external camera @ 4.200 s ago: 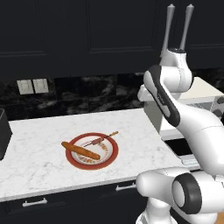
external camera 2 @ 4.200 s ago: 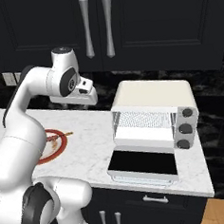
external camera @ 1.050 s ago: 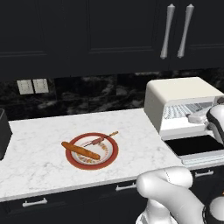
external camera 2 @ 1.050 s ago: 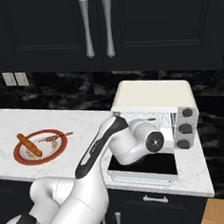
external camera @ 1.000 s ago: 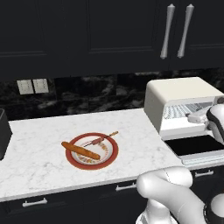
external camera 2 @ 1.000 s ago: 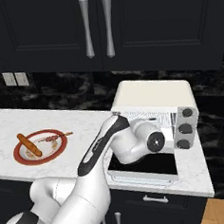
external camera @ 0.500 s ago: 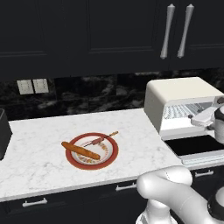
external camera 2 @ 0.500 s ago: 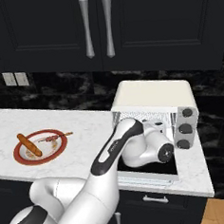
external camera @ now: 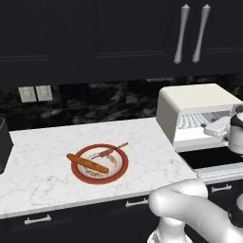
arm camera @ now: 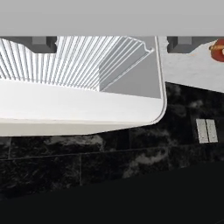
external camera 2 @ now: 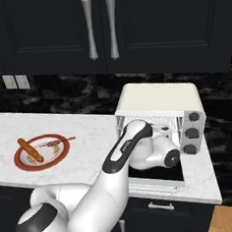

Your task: Pick up the kebab skewer and baguette bread, and place them inside the toaster oven. Close the toaster oven door and start by setting the timer.

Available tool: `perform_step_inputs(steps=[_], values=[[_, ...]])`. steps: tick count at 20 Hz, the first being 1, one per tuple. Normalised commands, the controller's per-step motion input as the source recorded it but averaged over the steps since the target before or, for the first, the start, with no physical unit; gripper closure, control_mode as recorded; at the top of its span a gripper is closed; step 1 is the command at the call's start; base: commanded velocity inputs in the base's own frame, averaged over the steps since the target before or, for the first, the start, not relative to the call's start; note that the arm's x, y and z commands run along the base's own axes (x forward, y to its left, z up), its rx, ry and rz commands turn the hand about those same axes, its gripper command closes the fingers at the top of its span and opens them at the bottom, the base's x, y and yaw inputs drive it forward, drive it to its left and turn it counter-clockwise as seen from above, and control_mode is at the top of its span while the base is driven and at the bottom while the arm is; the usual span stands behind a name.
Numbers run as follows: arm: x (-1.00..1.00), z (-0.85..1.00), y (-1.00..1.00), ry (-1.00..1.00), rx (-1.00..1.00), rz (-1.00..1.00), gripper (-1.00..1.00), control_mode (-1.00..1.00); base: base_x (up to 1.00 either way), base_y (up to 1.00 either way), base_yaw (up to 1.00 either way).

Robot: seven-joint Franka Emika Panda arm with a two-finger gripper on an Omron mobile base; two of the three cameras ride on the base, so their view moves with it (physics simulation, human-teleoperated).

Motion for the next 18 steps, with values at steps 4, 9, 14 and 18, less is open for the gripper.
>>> perform_step_inputs(steps=[4,9,14,18], values=[[0.35,-0.03,0.00,-0.03,0.00,0.00,-1.00,-1.00,0.00,0.00,0.00],[0.32,-0.16,-0.01,0.00,0.00,0.00,-1.00,-1.00,0.00,0.00,0.00],[0.17,-0.17,-0.02,0.00,0.00,0.00,-1.00,-1.00,0.00,0.00,0.00],[0.03,-0.22,-0.10,0.00,0.00,0.00,-1.00,-1.00,0.00,0.00,0.00]])
